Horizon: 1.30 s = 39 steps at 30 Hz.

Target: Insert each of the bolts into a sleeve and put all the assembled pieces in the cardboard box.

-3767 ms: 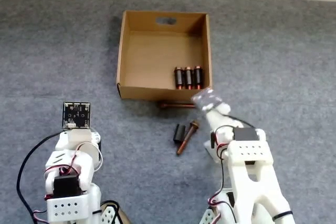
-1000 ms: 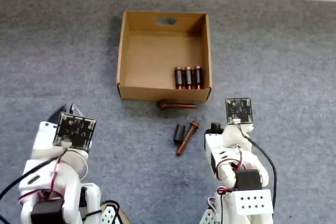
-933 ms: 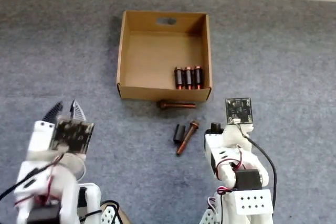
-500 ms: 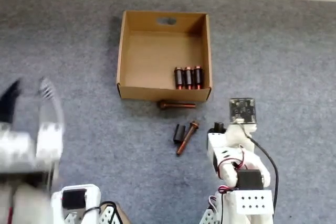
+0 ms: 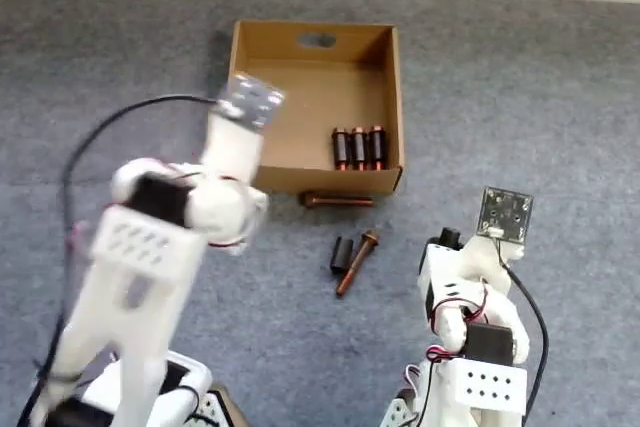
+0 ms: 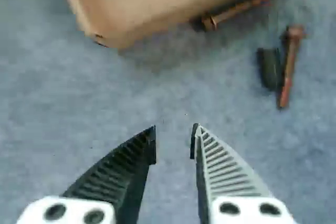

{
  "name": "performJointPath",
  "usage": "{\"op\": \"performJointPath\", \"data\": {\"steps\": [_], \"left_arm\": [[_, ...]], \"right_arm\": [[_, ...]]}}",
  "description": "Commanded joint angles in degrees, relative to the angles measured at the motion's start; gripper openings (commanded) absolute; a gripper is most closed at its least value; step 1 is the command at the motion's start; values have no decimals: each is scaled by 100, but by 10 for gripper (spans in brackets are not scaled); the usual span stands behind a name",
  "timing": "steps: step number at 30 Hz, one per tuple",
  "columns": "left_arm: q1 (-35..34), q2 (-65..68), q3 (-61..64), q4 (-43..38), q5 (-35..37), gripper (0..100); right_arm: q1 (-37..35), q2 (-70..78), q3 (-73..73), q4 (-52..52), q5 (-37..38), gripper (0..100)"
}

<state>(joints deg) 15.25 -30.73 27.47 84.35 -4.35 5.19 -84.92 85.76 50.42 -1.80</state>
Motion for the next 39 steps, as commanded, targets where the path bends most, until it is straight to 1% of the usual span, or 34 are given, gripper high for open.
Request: {"op": "performJointPath", "data": {"steps": [1, 4, 7, 9, 13, 19, 21, 26, 31, 39], "left_arm": [[374, 655, 259, -774, 273, 130], [400, 1103, 382, -1565, 695, 130], [356, 1429, 391, -2330, 1398, 130], [374, 1622, 391, -2708, 1697, 130], [400, 2062, 374, -3253, 1705, 131], [400, 2642, 356, -3411, 1741, 212], [400, 2738, 347, -3508, 1741, 204], [400, 2932, 382, -4105, 1732, 168], [400, 3064, 365, -4563, 1714, 167], [532, 3591, 347, -4624, 1732, 164]], "right_arm": [[57, -84, -31, -110, -62, 5], [57, -84, -31, -110, -62, 5], [31, -84, -31, -110, -62, 5], [31, -84, -40, -110, -62, 5], [31, -84, -57, -110, -62, 5], [22, -84, -75, -110, -62, 5], [22, -84, -84, -110, -62, 5], [22, -84, -84, -110, -62, 5], [22, -84, -84, -110, -62, 5], [22, -84, -84, -110, -62, 5]]}}
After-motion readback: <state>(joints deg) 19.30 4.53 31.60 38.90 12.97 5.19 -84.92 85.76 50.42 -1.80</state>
